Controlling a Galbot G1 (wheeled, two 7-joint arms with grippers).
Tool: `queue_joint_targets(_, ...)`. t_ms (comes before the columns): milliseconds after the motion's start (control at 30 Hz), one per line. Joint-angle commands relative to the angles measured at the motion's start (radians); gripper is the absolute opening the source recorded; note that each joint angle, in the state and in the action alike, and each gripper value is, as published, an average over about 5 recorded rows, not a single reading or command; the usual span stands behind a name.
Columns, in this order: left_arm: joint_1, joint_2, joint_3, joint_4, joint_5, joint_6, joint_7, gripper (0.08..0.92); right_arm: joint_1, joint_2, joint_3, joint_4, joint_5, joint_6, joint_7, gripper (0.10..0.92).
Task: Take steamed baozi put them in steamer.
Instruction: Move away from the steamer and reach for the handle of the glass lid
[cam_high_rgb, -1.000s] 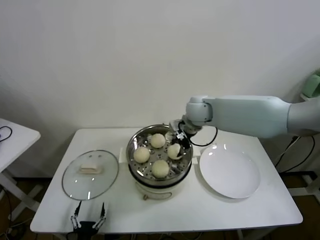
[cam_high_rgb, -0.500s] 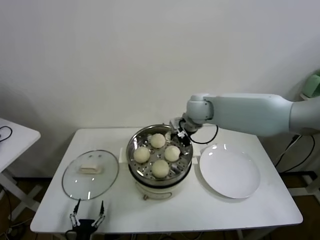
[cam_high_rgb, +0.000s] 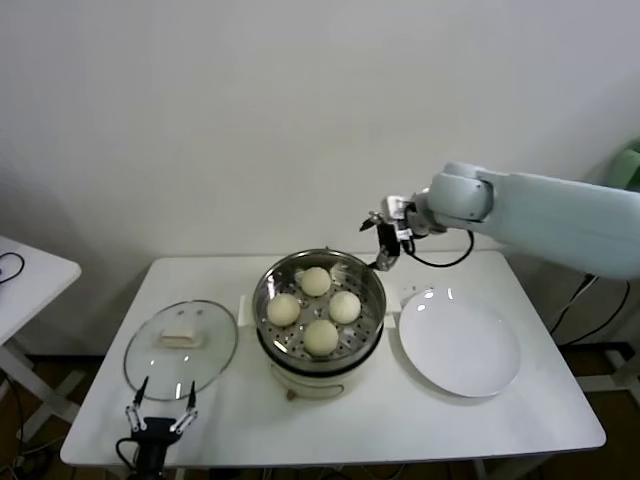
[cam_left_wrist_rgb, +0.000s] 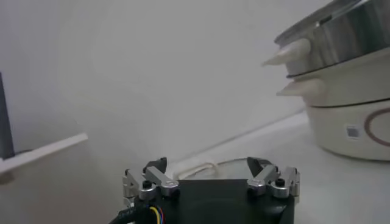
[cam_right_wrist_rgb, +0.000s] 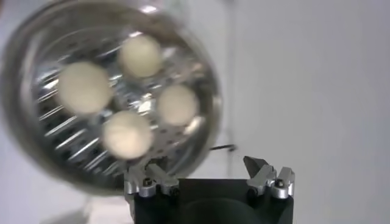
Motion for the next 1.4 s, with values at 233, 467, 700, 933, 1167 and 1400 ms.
queue_joint_targets(233,-0.038,0.033,-0.01,-0.016,0.048,-0.001,-0.003,0.823,-1.455,-0.286,1.508,0.182,0.022,0.138,0.537,0.823)
queue_joint_targets(467,-0.074,0.046,-0.024,0.027,0.197,-0.038,-0.07,0.823,-1.885,-0.06,1.888,0.139,-0.076,0.318,0.516,0.823)
queue_joint_targets(700,-0.139,0.034,-0.088,0.093,0.712,-0.089,-0.254,0.823,-2.034,0.109,1.993,0.117,-0.07,0.418,0.492,0.823)
queue_joint_targets(933,-0.184,0.044,-0.108,0.144,0.994,-0.03,-0.337,0.823,-2.088,0.18,2.001,0.098,-0.052,0.471,0.455,0.823)
queue_joint_targets(1167,-0.244,0.054,-0.115,0.193,1.164,0.037,-0.399,0.823,-2.089,0.222,1.989,0.084,-0.044,0.49,0.448,0.823)
queue_joint_targets(1400,-0.306,0.064,-0.125,0.245,1.293,0.048,-0.431,0.823,-2.096,0.234,1.985,0.081,-0.034,0.509,0.44,0.823)
